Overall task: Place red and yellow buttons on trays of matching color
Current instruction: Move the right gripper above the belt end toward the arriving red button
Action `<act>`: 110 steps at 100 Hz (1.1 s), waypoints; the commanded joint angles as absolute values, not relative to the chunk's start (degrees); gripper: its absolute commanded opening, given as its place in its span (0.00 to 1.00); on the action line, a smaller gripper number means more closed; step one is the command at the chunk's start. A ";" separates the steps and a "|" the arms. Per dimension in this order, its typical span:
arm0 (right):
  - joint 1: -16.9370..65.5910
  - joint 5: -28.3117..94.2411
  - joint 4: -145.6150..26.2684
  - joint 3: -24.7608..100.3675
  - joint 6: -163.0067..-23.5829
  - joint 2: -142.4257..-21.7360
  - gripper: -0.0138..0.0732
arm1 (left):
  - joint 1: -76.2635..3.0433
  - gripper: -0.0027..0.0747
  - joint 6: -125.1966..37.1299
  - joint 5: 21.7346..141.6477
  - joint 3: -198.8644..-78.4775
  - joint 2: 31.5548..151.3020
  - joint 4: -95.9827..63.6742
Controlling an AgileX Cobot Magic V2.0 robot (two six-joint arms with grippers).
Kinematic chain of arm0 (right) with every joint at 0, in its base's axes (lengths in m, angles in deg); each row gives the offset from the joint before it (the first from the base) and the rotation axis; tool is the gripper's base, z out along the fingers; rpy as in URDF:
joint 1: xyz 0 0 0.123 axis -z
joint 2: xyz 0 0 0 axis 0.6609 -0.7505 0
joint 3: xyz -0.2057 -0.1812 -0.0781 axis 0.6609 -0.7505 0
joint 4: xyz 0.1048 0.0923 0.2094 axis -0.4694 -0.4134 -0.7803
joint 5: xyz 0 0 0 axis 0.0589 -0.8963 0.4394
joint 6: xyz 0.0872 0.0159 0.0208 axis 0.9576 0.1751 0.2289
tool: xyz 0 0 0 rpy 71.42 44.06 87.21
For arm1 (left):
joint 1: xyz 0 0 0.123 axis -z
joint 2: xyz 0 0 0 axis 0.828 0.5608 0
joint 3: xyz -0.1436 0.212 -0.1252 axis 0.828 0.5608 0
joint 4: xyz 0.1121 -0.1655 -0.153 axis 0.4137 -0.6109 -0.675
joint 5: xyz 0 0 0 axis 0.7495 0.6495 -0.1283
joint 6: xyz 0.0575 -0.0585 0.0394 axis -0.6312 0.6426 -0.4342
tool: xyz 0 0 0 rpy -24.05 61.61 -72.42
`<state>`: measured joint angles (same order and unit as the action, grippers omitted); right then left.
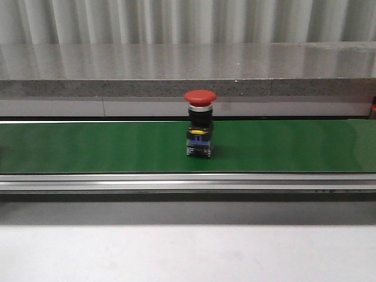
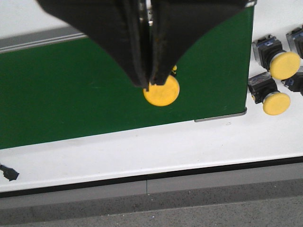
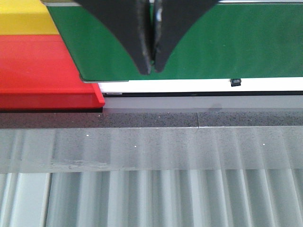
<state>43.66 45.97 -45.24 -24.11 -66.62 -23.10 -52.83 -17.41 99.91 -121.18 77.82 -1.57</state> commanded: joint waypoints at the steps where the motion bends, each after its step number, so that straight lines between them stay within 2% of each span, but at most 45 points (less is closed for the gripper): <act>1: 43.93 51.17 -44.64 -24.25 -66.49 -22.17 0.08 | -52.28 0.01 -17.34 95.69 -120.17 73.77 -2.20; 29: 43.93 53.00 -44.64 -22.76 -66.49 -22.17 0.08 | -52.28 0.01 -17.13 99.23 -114.21 63.30 -2.30; 54: 43.93 36.45 -44.64 -10.37 -66.49 -26.50 0.08 | -52.28 0.01 -17.13 100.09 -113.12 61.38 -2.19; 75: 43.93 18.34 -44.64 3.11 -66.49 -37.58 0.08 | -52.28 0.01 -17.13 99.75 -113.12 61.38 -2.19; 88: 43.39 13.37 -45.12 9.99 -66.55 -46.08 0.08 | -52.28 0.01 -17.13 99.75 -113.12 61.38 -2.19; 110: 36.78 8.92 -45.12 19.45 -68.04 -58.43 0.08 | -52.28 0.01 -17.13 99.75 -113.12 61.48 -2.19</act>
<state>38.77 7.33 -45.24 14.62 -67.09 -53.99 -52.83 -17.41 104.01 -111.62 61.26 -1.45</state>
